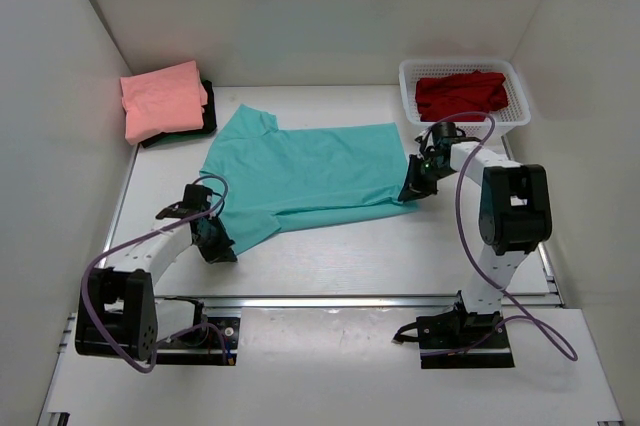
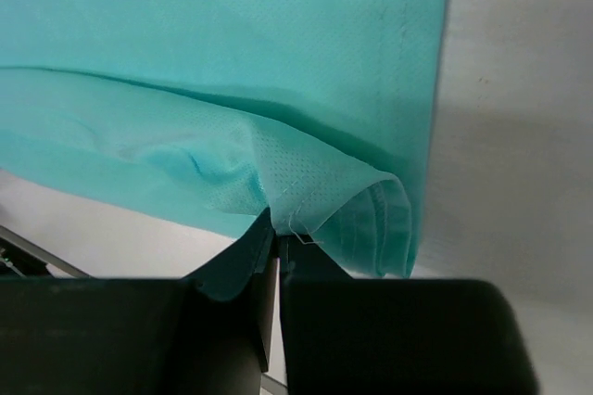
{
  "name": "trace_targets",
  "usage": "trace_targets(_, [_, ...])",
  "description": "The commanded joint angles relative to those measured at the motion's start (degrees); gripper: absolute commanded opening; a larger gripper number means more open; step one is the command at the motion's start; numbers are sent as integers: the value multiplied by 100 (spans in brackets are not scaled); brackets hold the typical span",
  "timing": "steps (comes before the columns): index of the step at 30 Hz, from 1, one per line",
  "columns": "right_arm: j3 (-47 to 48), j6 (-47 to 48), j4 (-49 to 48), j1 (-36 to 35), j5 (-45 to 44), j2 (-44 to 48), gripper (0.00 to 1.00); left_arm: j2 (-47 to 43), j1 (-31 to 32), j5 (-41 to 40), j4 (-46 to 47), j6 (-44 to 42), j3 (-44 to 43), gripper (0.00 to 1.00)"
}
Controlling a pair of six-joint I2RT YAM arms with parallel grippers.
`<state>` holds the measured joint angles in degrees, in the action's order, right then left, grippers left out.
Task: Fold and stack the t-shirts
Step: Fold the flattened tshirt in 1/3 of the way
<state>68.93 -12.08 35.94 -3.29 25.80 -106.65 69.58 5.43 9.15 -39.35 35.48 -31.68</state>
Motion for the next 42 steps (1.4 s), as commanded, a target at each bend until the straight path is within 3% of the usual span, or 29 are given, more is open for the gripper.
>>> trace_targets(1, [-90, -40, 123, 48, 240, 478, 0, -330, -103, 35, -282, -59, -259, 0])
trace_targets(8, [-475, 13, 334, 118, 601, 943, 0, -1173, -253, -194, -986, -270, -585, 0])
trace_targets(15, [-1091, -111, 133, 224, 830, 1480, 0, -1974, -210, -220, -1154, -270, -181, 0])
trace_targets(16, [-1153, -50, 132, 215, 813, 1559, 0, -2027, -157, -255, -1127, -244, -93, 9])
trace_targets(17, [-1171, -67, 106, 223, 795, 1568, 0, -2054, -96, -412, -997, -226, 38, 33])
trace_targets(18, [-1180, -41, 71, 215, 769, 1560, 0, -2063, -60, -536, -874, -183, 74, 67])
trace_targets(20, [-1180, -23, 36, 223, 812, 1498, 0, -1949, -138, -537, -654, -130, 259, 64])
trace_targets(25, [-1049, -5, 62, 162, 794, 1366, 0, -896, 264, -905, -135, 46, 13, 70])
trace_targets(27, [-987, 21, 44, 188, 829, 1305, 0, -762, 318, -1160, 102, 90, -13, 67])
trace_targets(29, [-951, 21, 1, 206, 821, 1270, 0, -587, 257, -1310, 261, 195, -31, 58])
trace_targets(34, [-986, 30, -9, 241, 856, 1235, 0, -323, 336, -1652, 499, 196, -66, 54])
trace_targets(36, [-951, 47, -26, 197, 882, 1217, 0, -279, 345, -1741, 595, 161, -57, 46])
trace_targets(37, [-960, -5, -52, 215, 874, 1234, 0, -296, 310, -1697, 613, 143, -57, 39])
trace_targets(39, [-987, 38, -26, 259, 883, 1252, 0, -340, 239, -1610, 727, 117, 4, 5])
trace_targets(40, [-995, 21, -61, 267, 900, 1269, 0, -357, 230, -1505, 745, 134, 13, 0])
trace_targets(42, [-1013, 3, -9, 241, 900, 1296, 0, -523, 213, -1416, 614, 116, -92, 0])
